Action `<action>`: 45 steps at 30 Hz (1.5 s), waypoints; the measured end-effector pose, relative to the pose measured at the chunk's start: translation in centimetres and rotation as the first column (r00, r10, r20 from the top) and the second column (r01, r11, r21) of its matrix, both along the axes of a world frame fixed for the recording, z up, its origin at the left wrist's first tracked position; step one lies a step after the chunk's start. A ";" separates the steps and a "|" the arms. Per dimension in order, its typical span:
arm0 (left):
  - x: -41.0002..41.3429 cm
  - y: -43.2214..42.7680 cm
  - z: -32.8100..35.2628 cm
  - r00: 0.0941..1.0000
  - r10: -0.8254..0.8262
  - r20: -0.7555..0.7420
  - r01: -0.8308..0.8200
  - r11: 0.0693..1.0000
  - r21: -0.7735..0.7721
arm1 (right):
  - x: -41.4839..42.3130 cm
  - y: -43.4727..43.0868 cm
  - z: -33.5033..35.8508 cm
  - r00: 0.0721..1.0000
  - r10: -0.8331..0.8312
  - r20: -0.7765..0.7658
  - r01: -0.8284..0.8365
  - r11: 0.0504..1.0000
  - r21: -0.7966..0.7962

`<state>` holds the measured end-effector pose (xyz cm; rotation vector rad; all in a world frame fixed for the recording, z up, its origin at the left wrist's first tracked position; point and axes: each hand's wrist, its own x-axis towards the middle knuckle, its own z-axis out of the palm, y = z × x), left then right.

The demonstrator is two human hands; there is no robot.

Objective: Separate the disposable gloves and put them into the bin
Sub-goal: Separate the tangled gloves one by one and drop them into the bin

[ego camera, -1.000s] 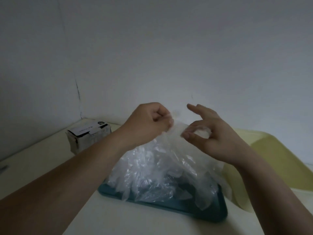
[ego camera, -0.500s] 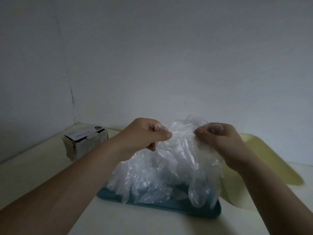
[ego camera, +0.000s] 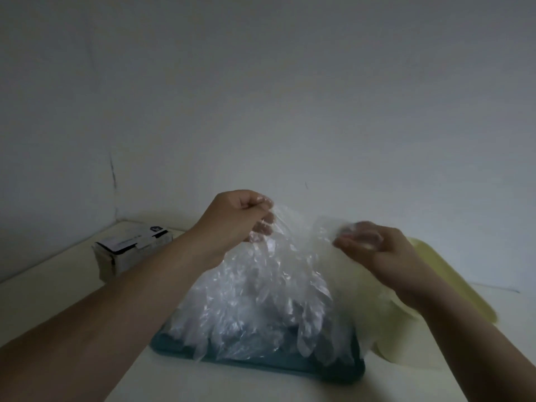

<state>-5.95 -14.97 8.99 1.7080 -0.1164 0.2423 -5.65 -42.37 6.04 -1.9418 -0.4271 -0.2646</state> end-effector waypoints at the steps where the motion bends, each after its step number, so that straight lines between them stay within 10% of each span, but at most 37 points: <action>1: -0.1 0.1 0.3 1.000 -0.019 0.003 0.019 1.000 0.020 | -0.4 -0.1 0.9 0.997 0.072 0.019 -0.071 0.997 -0.040; 6: -0.8 -1.4 1.5 0.973 -0.232 0.019 0.217 0.934 0.283 | -1.3 2.7 4.3 0.948 0.273 0.162 -0.184 0.888 -0.421; 12: -1.7 -0.9 2.4 0.962 -0.234 0.141 0.191 0.945 0.264 | -1.1 2.9 4.9 0.926 0.378 -0.025 -0.376 0.910 -0.175; 17: -1.4 0.1 1.6 0.980 -0.186 0.070 0.194 0.972 -0.133 | -1.5 2.2 3.6 0.948 0.318 -0.011 -0.318 0.947 -0.042; 22: -1.4 -1.3 -0.9 0.842 -0.478 -0.251 0.448 0.878 -0.168 | -1.6 1.0 3.2 0.924 0.382 -0.027 -0.379 0.923 0.071; 33: 0.1 -3.7 -2.1 0.793 -0.605 -0.066 0.412 0.613 -0.674 | -0.9 -2.2 1.8 0.947 0.312 -0.079 -0.290 0.933 0.211; 45: 1.2 -7.1 -0.7 0.904 -0.409 -0.123 0.340 0.864 -0.372 | 4.6 -11.4 3.7 0.928 -0.271 -0.255 0.251 0.962 -0.108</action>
